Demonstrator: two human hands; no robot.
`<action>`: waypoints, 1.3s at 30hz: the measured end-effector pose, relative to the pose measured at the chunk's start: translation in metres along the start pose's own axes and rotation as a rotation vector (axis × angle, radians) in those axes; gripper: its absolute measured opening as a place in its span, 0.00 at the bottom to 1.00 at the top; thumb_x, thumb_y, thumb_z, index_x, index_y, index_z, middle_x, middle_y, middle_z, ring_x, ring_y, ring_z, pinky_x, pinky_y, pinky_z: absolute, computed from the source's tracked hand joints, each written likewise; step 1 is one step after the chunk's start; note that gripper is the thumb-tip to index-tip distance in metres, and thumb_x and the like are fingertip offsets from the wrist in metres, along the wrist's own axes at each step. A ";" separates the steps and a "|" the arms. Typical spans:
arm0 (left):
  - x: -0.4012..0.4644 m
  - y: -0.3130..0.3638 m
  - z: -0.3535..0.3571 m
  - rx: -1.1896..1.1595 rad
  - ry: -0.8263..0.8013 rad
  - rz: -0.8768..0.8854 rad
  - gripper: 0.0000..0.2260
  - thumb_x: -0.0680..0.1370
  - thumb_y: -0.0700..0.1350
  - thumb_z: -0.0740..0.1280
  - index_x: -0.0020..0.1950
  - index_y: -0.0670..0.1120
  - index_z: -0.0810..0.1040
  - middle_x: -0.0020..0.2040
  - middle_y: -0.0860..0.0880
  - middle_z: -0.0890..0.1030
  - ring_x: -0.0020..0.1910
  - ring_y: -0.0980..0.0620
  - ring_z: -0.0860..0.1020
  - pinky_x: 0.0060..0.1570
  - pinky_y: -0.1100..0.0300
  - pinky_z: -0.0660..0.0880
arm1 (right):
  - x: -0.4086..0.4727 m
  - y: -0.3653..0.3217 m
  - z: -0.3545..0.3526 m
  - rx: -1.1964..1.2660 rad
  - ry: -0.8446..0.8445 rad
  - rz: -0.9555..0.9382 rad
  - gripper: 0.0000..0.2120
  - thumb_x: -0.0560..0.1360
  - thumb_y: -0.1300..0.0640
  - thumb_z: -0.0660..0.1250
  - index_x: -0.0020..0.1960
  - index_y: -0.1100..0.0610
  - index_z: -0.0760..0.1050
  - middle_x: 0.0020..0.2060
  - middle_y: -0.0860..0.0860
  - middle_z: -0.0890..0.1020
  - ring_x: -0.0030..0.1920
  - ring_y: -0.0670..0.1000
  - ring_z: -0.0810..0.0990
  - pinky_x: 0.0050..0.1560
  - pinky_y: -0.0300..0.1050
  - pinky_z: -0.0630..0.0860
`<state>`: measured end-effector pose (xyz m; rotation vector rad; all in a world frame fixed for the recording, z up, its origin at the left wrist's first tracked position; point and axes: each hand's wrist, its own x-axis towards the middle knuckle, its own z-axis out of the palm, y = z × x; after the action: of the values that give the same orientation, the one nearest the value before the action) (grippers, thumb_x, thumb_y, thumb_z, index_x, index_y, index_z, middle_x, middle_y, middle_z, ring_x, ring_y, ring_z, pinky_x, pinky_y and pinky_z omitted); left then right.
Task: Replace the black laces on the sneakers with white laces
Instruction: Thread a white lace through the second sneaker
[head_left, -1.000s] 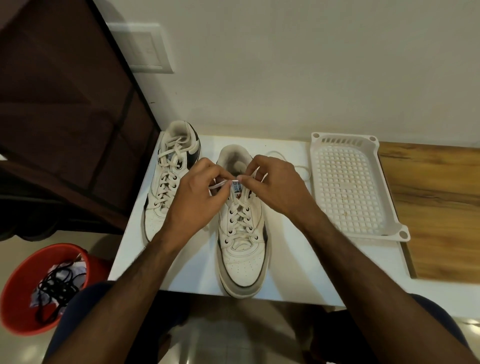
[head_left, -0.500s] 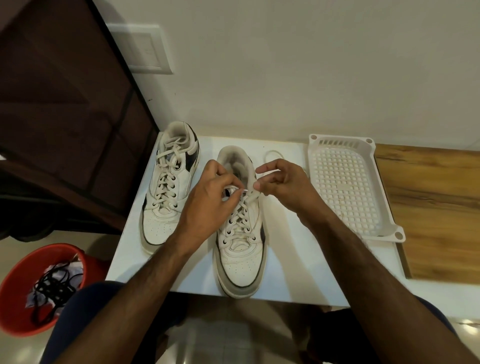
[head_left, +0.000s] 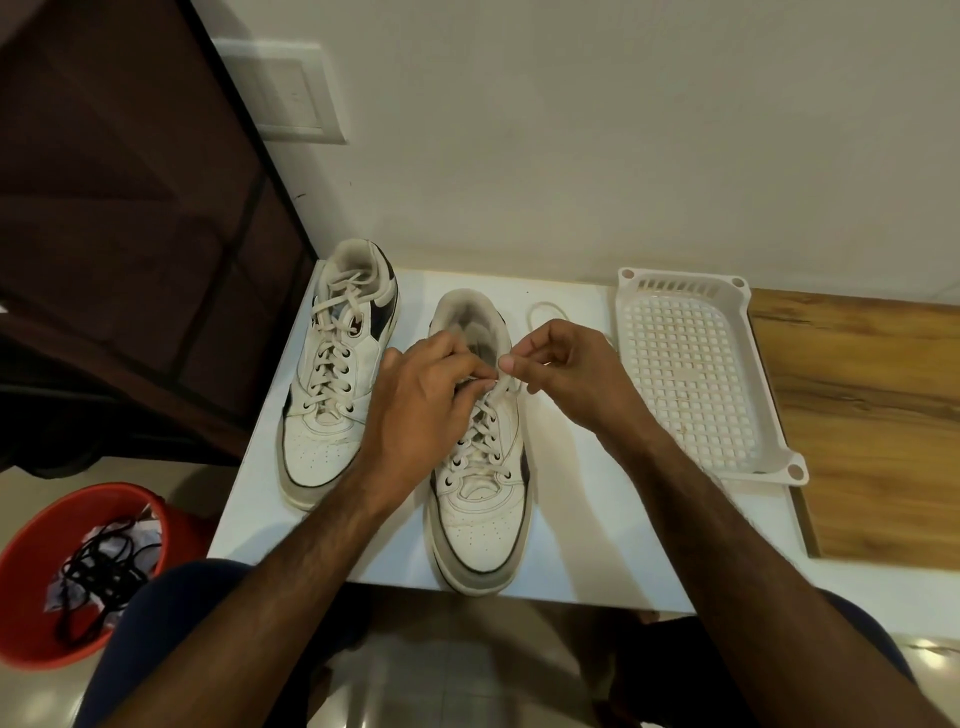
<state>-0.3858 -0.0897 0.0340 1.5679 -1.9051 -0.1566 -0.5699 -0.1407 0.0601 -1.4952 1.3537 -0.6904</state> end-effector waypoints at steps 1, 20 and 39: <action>0.000 0.000 0.001 -0.017 0.005 -0.025 0.03 0.76 0.45 0.75 0.49 0.50 0.86 0.44 0.55 0.79 0.44 0.53 0.78 0.45 0.52 0.67 | 0.000 0.000 -0.005 0.008 -0.026 0.001 0.11 0.72 0.52 0.79 0.47 0.57 0.82 0.40 0.50 0.86 0.37 0.44 0.83 0.41 0.35 0.78; 0.011 0.003 -0.010 -0.517 -0.141 -0.383 0.18 0.74 0.34 0.75 0.51 0.50 0.70 0.46 0.47 0.84 0.45 0.60 0.82 0.42 0.70 0.74 | -0.002 0.008 -0.004 -0.098 -0.073 -0.031 0.06 0.71 0.53 0.79 0.44 0.54 0.84 0.38 0.47 0.86 0.37 0.41 0.81 0.42 0.34 0.76; 0.006 0.008 0.000 0.201 0.022 0.239 0.15 0.70 0.27 0.70 0.46 0.44 0.73 0.37 0.49 0.74 0.37 0.46 0.70 0.38 0.51 0.64 | -0.004 0.008 -0.002 -0.064 -0.075 -0.042 0.06 0.70 0.58 0.80 0.44 0.55 0.84 0.38 0.46 0.87 0.41 0.42 0.84 0.47 0.33 0.78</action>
<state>-0.3932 -0.0930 0.0403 1.4444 -2.1255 0.1590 -0.5763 -0.1370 0.0545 -1.5884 1.3014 -0.6165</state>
